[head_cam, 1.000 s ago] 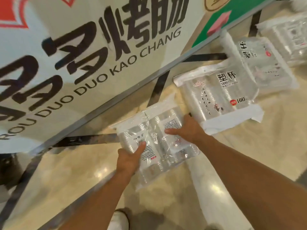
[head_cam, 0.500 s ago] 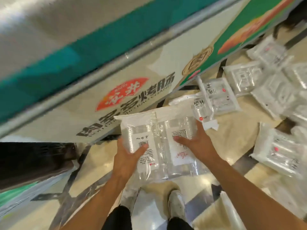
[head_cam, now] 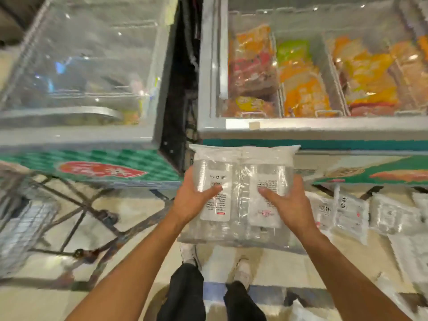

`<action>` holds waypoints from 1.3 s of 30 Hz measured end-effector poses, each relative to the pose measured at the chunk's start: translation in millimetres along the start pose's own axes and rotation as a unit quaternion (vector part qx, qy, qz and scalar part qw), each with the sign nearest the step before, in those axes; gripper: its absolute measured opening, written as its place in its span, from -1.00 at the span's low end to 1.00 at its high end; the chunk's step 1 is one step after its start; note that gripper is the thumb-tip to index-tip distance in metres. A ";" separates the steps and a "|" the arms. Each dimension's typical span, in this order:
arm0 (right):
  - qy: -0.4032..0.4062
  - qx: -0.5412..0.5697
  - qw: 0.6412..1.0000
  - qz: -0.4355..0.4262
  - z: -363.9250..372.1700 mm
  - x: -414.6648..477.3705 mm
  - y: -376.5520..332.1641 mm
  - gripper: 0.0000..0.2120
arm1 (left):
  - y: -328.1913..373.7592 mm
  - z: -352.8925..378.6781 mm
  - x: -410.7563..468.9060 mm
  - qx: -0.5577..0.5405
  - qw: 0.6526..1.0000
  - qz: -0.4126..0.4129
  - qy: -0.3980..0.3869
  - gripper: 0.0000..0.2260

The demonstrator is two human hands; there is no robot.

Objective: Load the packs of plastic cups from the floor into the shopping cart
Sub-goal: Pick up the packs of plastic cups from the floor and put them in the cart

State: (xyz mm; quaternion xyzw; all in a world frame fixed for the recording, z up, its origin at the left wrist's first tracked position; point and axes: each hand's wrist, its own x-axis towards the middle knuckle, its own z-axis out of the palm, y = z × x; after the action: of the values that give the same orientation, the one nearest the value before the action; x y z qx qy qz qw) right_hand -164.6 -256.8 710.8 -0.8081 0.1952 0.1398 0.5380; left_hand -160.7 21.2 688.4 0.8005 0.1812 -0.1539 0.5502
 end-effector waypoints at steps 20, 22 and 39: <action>-0.412 -0.176 0.866 -0.220 519.3 -196.1 -338.7 -0.14 | -152.7 -525.5 -255.2 -0.180 0.893 -0.065 0.407 -0.14; -0.427 -0.192 0.855 -0.223 570.2 -209.6 -346.8 -0.05 | -174.5 -566.2 -267.1 -0.197 0.886 -0.064 0.415 -0.25; -0.493 -0.259 0.805 -0.204 931.6 -166.8 -409.0 0.03 | -357.9 -802.5 -133.9 -0.252 0.844 -0.120 0.457 -0.32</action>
State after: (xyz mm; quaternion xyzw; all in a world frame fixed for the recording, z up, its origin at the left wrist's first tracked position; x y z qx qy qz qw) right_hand -136.4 772.6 760.8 -0.7610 -0.3087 0.4520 0.3482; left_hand -406.3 874.4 731.4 0.5856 0.5397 0.2152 0.5652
